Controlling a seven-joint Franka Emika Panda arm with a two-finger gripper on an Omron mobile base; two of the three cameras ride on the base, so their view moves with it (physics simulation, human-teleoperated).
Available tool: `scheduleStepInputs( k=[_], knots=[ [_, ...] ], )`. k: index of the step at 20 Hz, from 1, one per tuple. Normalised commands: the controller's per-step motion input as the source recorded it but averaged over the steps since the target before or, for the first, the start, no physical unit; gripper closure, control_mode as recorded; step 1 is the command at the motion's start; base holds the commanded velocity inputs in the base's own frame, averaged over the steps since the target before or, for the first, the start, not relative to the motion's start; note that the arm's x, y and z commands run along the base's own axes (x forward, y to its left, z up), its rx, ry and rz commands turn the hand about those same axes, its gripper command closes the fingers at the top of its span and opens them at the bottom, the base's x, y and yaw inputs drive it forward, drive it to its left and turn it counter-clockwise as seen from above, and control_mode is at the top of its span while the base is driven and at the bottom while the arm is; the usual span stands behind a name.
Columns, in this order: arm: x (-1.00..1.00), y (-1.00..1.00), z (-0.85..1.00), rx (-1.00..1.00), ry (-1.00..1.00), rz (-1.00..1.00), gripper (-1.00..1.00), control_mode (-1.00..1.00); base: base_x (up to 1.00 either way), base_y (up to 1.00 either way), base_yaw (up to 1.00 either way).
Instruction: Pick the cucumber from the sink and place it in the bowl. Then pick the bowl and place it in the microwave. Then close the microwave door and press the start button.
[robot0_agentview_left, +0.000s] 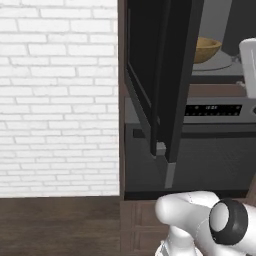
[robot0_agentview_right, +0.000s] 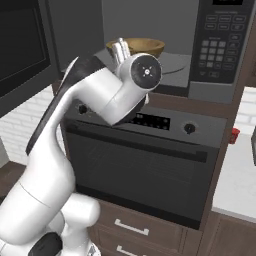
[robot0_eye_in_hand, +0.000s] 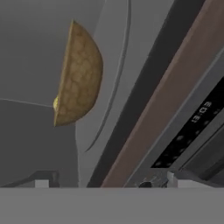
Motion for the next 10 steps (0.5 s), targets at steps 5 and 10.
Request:
scheduleStepInputs(
  k=[5,10],
  knots=[
    [-0.33,0.0,-0.06,-0.54,0.06,-0.15,-1.0,-1.0,0.0,0.0,0.0],
    [-0.01,-0.03,-0.64,-0.42,0.07,-0.07,-1.0,-1.0,0.0,0.0,0.0]
  ],
)
